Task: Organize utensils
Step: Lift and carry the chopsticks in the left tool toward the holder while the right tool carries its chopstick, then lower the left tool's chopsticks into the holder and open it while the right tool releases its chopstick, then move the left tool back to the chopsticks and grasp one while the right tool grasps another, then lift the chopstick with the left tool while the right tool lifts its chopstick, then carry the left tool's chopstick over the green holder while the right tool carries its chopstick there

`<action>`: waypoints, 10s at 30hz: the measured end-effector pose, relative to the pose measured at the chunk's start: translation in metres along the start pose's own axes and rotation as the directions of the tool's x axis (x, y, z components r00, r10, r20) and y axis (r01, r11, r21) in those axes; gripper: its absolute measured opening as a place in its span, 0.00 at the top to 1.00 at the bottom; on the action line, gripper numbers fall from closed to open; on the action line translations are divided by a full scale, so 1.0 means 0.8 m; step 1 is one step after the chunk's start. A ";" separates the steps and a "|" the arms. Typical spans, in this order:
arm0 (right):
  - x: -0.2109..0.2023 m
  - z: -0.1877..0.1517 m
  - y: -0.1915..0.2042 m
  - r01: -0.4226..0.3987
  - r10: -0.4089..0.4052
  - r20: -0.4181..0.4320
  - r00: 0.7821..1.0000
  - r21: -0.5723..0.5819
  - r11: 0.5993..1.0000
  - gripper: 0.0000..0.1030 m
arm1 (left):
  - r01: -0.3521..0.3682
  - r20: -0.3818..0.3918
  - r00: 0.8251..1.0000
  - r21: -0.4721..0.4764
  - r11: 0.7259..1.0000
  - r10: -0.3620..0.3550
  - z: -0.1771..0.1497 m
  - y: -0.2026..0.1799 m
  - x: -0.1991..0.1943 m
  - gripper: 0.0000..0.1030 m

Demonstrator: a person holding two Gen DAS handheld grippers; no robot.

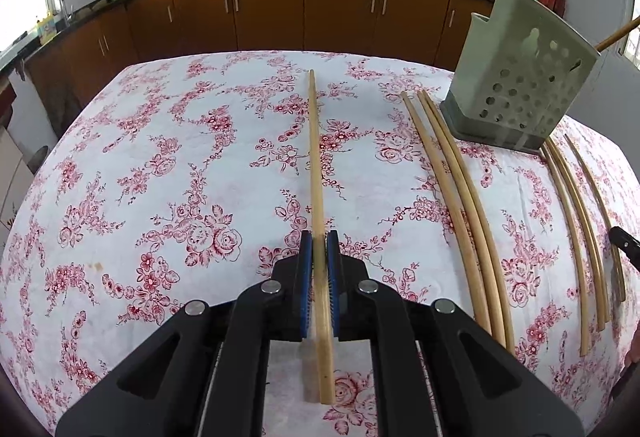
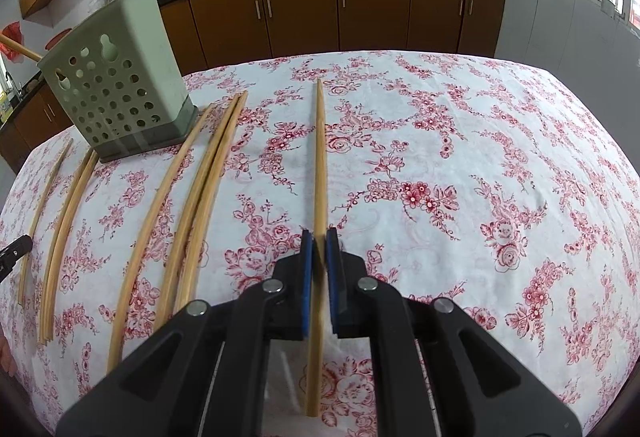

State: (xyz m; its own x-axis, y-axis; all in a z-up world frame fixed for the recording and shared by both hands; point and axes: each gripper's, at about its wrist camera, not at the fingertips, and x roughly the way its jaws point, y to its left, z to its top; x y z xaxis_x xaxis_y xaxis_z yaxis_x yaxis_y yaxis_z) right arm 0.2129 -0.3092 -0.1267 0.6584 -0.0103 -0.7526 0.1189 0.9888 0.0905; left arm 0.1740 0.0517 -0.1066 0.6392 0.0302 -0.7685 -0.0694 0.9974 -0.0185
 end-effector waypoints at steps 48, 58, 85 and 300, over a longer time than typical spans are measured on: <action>-0.119 0.032 -0.024 -0.029 0.019 0.233 0.972 0.038 0.999 0.93 | 0.056 0.155 0.986 0.013 0.998 -0.058 0.036 0.019 -0.118 0.93; -0.169 0.069 -0.033 -0.062 0.032 0.365 0.930 0.069 0.996 0.93 | 0.117 0.290 0.951 -0.005 0.993 -0.110 0.070 0.015 -0.175 0.93; -0.302 0.152 0.016 -0.349 0.350 0.486 0.801 -0.095 0.932 0.93 | 0.299 0.446 0.830 0.152 0.942 -0.335 0.127 -0.062 -0.290 0.93; -0.189 0.076 -0.037 -0.099 0.066 0.404 0.912 0.061 0.993 0.92 | 0.127 0.339 0.932 0.020 0.992 -0.126 0.071 -0.005 -0.192 0.93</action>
State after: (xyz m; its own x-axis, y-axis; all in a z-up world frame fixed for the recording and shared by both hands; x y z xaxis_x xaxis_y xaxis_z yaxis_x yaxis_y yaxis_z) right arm 0.1548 -0.3457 0.0241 0.9090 -0.0041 -0.4168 0.0979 0.9741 0.2039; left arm 0.1200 0.0467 0.0479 0.8643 -0.0756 -0.4973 0.0278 0.9943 -0.1028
